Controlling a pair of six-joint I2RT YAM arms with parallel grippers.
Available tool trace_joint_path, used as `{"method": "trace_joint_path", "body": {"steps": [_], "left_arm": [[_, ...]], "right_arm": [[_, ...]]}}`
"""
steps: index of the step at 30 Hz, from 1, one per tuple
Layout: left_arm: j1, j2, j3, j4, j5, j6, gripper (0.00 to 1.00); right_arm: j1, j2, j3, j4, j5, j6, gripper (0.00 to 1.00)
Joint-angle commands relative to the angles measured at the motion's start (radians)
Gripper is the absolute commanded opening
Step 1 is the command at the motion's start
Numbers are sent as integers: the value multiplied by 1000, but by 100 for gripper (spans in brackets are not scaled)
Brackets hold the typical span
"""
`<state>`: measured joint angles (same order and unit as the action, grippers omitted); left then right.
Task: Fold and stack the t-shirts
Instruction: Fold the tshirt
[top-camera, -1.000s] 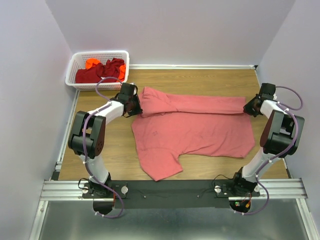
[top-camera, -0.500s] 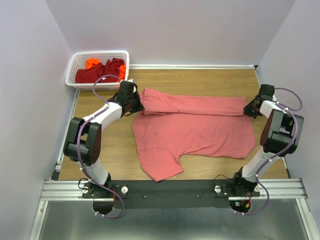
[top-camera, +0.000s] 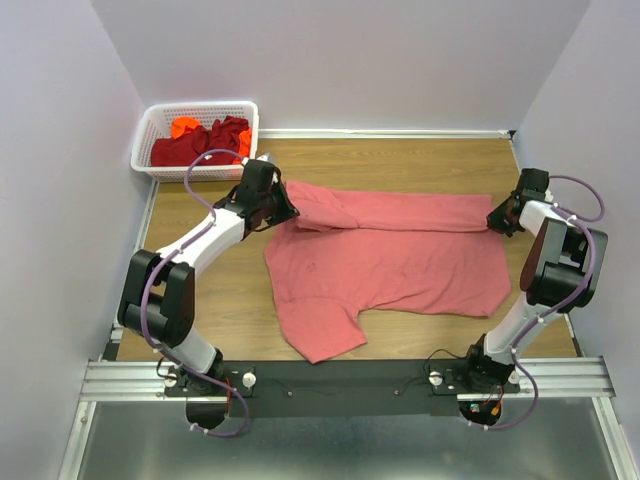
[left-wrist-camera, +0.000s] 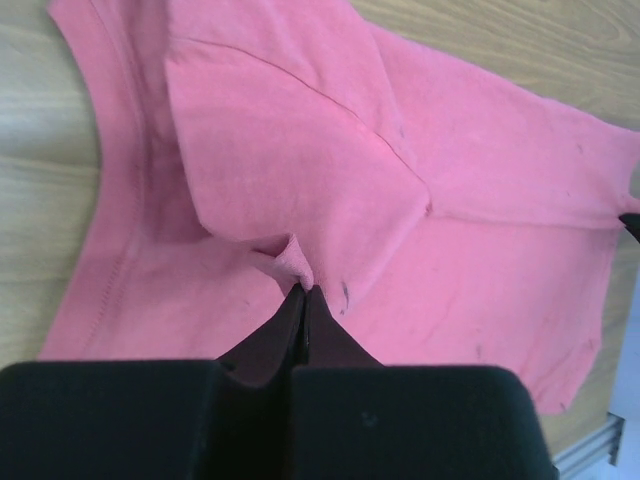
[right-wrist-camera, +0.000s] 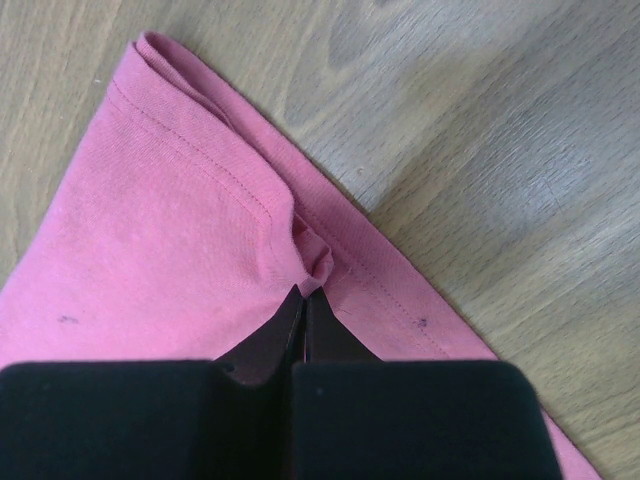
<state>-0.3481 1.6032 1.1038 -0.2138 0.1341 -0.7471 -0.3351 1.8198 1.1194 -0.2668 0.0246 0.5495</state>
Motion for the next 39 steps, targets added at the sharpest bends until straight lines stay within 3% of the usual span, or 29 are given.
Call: {"method": "trace_joint_path", "body": {"steps": [1,34,39], "left_arm": [[-23,-63,-36,-9,-8,-78,0],[-83,-129,-188,24,-5,-199,0],[-83,-120,-225,47,-28,-205,2]], "right_arm": [[-4,21,26,-5,35,-3,5],[-4,38,20,-5,48,-2,6],[-4,30,8,-6,54,-6,11]]}}
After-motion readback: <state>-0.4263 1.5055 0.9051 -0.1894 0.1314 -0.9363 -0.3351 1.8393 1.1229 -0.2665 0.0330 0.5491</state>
